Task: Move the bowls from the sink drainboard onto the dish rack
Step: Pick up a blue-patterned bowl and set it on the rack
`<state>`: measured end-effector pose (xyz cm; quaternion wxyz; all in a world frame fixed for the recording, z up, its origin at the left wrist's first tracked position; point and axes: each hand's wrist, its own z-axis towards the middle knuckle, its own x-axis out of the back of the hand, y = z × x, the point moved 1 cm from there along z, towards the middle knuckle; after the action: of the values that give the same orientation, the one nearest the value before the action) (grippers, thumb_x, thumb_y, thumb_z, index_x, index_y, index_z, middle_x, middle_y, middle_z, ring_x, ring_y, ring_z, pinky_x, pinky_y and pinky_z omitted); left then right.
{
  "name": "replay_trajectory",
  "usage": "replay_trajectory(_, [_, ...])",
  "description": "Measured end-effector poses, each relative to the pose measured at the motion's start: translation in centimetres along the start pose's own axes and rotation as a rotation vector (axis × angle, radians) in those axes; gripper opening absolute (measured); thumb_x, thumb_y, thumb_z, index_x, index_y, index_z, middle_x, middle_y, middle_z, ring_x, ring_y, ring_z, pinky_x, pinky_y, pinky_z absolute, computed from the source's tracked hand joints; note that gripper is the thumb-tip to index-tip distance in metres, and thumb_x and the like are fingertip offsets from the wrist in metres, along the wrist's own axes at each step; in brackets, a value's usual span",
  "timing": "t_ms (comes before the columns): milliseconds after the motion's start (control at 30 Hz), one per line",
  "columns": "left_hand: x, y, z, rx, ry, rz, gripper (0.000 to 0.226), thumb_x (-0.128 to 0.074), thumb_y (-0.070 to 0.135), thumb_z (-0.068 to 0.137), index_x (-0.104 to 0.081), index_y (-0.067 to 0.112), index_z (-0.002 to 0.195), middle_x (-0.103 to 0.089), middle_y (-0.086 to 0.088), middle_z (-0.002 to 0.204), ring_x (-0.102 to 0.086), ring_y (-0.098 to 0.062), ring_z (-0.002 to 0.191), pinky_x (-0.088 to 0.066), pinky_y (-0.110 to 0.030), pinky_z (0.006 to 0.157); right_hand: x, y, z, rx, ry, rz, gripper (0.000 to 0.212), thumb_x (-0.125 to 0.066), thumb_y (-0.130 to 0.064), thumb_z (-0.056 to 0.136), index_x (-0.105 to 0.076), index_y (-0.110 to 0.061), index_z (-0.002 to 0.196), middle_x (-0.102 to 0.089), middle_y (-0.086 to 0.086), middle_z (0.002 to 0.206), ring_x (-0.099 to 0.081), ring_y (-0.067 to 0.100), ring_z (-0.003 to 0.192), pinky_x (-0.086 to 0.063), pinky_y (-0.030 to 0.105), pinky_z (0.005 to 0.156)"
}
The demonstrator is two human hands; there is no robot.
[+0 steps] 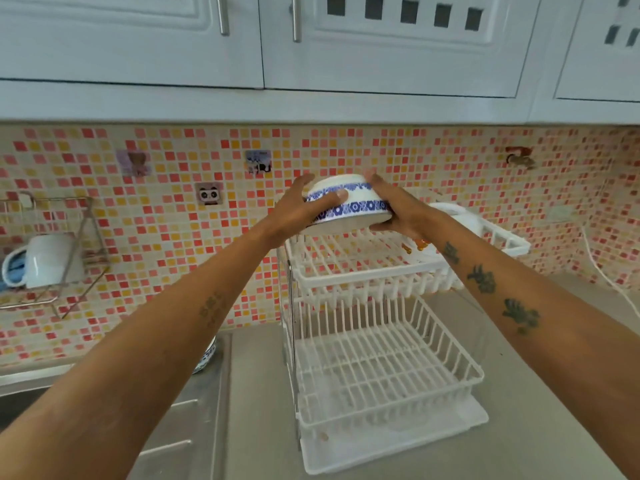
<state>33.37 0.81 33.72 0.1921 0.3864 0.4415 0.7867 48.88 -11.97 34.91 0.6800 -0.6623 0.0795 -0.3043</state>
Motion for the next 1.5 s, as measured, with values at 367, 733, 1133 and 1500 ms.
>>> replay_trajectory(367, [-0.9, -0.9, 1.7, 0.02, -0.162, 0.409, 0.108, -0.077, 0.06, 0.069, -0.023, 0.019, 0.153, -0.051, 0.0, 0.133, -0.06, -0.019, 0.108, -0.053, -0.028, 0.089, 0.8, 3.7, 1.7, -0.142, -0.27, 0.11, 0.027, -0.05, -0.041, 0.094, -0.061, -0.023, 0.111, -0.069, 0.002, 0.105, -0.065, 0.019, 0.088, -0.054, 0.035, 0.082])
replay_trajectory(733, [-2.0, -1.6, 1.8, -0.003, -0.267, 0.807, 0.126, -0.073, 0.08, 0.05, -0.026, 0.02, 0.151, -0.041, -0.004, 0.147, -0.046, -0.025, 0.13, -0.043, -0.038, 0.107, 1.5, 4.8, 2.3, -0.076, -0.279, -0.074, 0.044, -0.065, -0.026, 0.088, -0.056, -0.008, 0.127, -0.065, 0.009, 0.123, -0.062, 0.021, 0.106, -0.052, 0.031, 0.084])
replay_trajectory(1133, [-2.5, -2.2, 1.3, -0.073, -0.232, 0.897, 0.109, -0.074, 0.078, 0.047, -0.043, 0.026, 0.137, -0.049, 0.0, 0.12, -0.055, -0.02, 0.105, -0.052, -0.037, 0.093, 1.4, 5.7, 2.9, -0.094, -0.351, -0.145, 0.03, -0.066, -0.023, 0.088, -0.057, -0.022, 0.116, -0.065, 0.001, 0.119, -0.057, 0.023, 0.117, -0.045, 0.04, 0.102])
replay_trajectory(1500, [-2.8, -1.8, 0.6, -0.043, -0.206, 0.893, 0.109, -0.081, 0.065, 0.057, -0.035, 0.02, 0.145, -0.046, -0.004, 0.132, -0.055, -0.023, 0.114, -0.05, -0.036, 0.095, 0.8, 5.8, 2.4, -0.146, -0.334, -0.186, 0.044, -0.059, -0.029, 0.091, -0.042, -0.027, 0.131, -0.055, 0.0, 0.126, -0.052, 0.021, 0.116, -0.043, 0.034, 0.095])
